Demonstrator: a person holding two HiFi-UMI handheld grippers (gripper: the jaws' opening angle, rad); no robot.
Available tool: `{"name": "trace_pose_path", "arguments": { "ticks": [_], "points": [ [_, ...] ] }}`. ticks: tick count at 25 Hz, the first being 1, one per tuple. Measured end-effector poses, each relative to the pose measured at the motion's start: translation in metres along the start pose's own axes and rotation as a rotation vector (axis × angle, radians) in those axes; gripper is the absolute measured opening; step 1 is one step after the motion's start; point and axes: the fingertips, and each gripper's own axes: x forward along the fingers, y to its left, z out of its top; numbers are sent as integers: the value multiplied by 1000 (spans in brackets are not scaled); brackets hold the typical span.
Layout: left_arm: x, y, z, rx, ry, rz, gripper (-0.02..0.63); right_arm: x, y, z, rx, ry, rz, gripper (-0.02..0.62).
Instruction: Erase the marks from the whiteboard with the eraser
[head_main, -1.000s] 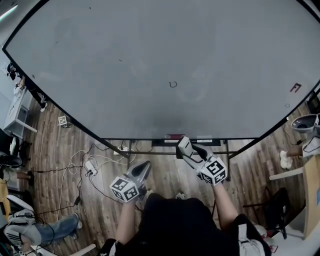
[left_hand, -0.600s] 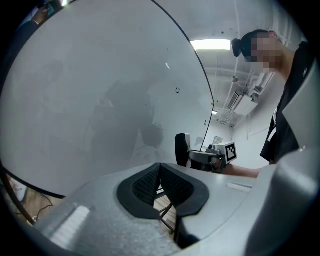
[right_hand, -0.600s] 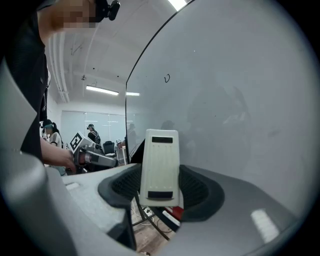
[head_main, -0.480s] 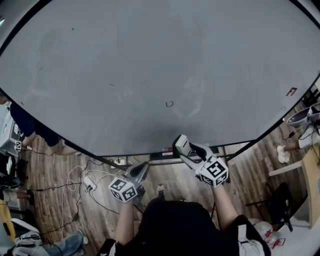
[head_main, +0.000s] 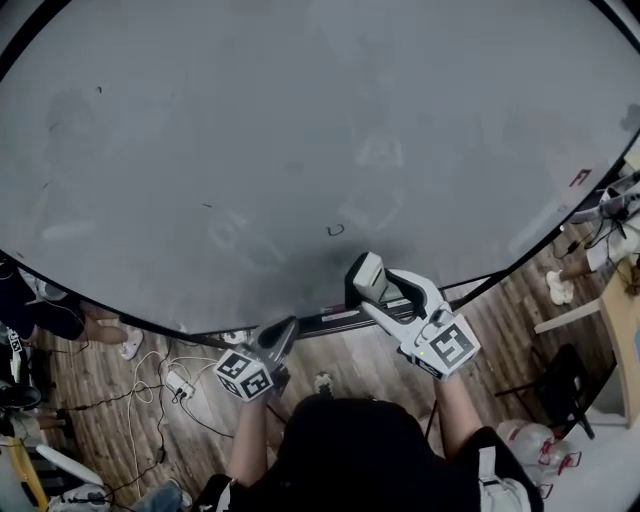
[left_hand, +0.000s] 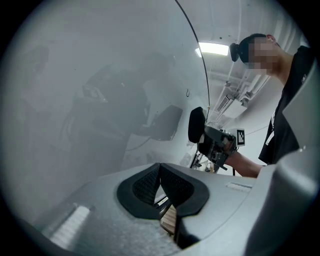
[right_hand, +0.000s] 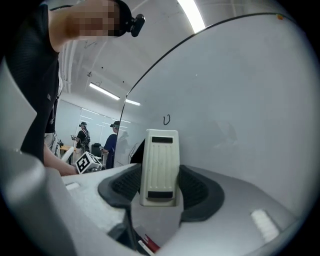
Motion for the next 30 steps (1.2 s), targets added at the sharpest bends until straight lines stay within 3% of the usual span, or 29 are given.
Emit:
{"name": "trace_pose_path", "arguments": {
  "ticks": [5,9,13,20,30],
  "points": [
    [18,-2,6,41,17,-53,11,-5,-12,49,-94,-73,-99,239],
    [28,-10,11,110,36,-76,12,-4,-21,68,-206,-74,-167,239],
    [32,-15,14,171,58,-83,12,-3,-22,91,-228,-106,-212,239],
    [25,-4,10,152,57,-62,12,7,-35,109,-296,-79,-309,238],
    [20,1,9,140,55,-48,11,13,-35,114,-313,-81,-369,238]
  ]
}}
